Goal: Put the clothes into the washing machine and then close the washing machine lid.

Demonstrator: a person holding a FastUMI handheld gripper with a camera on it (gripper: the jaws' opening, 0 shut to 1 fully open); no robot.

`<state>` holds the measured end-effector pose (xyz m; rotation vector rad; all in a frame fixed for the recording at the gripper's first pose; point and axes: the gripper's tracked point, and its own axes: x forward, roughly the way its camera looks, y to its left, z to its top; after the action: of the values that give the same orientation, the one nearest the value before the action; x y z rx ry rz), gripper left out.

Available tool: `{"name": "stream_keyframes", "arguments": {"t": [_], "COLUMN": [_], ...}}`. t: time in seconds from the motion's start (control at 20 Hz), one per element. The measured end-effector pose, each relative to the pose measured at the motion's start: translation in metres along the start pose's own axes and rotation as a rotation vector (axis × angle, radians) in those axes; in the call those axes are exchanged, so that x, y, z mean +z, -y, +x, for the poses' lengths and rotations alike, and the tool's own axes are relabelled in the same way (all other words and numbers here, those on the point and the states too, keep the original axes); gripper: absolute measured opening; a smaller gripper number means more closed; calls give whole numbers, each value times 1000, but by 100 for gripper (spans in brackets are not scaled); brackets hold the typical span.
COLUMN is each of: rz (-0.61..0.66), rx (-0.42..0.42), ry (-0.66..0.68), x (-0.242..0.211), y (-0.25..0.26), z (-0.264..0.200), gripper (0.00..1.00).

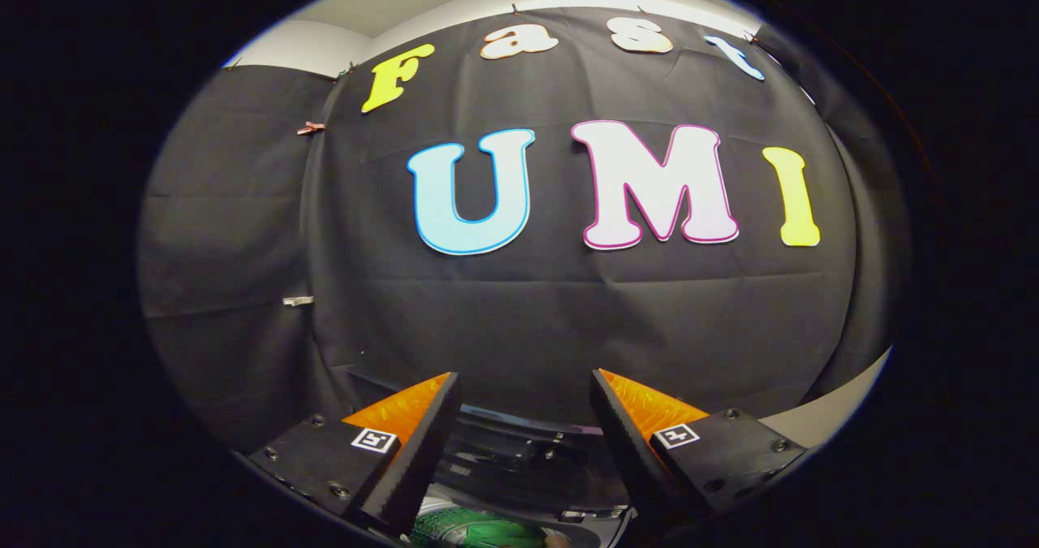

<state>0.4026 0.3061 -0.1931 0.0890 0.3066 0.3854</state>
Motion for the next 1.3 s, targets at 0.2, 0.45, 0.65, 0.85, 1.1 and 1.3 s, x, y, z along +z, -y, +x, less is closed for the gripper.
{"name": "stream_keyframes", "arguments": {"t": [0.2,0.45,0.65,0.85,1.1,1.3], "rz": [6,-2,11,36,68,75], "rx": [-92,-150,-174,-168,-175,-164], "ry": [-38,-104,-164,-194,-220,-264], "x": [-11,-28,-42,-49,-50,-54], "y": [24,40,48,49,51,46], "z": [25,47,53,54,51,38], "gripper": [99,99,99,99,100,100]}}
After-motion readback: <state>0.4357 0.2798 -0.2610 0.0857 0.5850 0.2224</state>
